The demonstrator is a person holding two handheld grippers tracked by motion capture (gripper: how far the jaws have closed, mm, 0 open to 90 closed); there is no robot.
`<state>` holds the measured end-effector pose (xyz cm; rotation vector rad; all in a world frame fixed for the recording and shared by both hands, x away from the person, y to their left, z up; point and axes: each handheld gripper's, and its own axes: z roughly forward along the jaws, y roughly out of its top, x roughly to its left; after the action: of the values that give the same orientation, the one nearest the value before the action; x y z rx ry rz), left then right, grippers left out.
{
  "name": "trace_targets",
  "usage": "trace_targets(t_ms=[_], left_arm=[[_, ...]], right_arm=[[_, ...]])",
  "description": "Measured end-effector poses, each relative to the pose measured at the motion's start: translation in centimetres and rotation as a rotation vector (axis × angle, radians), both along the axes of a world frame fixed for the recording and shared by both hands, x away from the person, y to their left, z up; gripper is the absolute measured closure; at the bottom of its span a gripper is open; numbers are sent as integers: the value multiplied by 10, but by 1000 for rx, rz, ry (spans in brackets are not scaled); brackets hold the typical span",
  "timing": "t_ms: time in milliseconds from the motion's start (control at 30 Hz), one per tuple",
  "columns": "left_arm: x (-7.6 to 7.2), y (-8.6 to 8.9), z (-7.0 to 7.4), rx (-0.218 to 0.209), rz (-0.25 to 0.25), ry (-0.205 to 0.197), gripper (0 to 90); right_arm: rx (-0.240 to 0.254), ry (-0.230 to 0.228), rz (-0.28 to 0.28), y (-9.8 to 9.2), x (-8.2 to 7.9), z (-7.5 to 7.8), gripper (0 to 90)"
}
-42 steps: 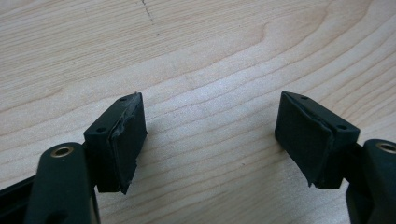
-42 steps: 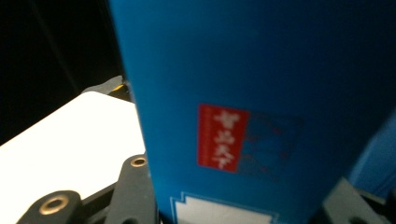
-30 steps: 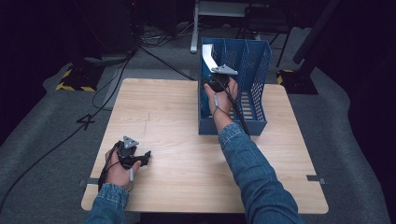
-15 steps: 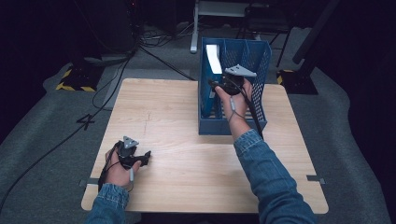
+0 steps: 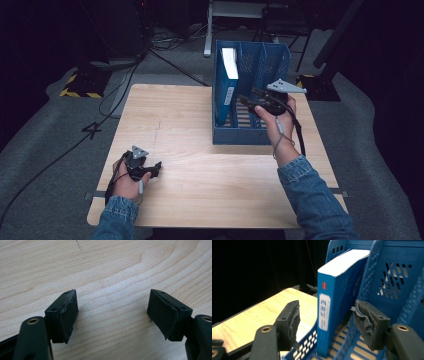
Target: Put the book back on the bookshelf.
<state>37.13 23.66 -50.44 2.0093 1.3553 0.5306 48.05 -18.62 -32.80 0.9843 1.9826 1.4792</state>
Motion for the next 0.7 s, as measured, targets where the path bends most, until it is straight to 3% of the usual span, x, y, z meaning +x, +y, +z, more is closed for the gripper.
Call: trace_targets(t_ms=[300,400,500,567,700], left_arm=[[10,-1,0,1,-16,8,213],[15,-3,0,1,-21,8,197],[19,-5,0,2,-17,7,190],[20,-6,0,3,-16,8,189],[22,-7,0,3,-22,10,182]], right_arm=[[-44,44,16,-45,-29,-8,366],[-74,68,3,-61,-39,-16,366],[-90,119,26,-80,-49,-27,366],[-96,124,19,-91,-54,-34,366],[-103,162,0,-107,-58,-44,367]])
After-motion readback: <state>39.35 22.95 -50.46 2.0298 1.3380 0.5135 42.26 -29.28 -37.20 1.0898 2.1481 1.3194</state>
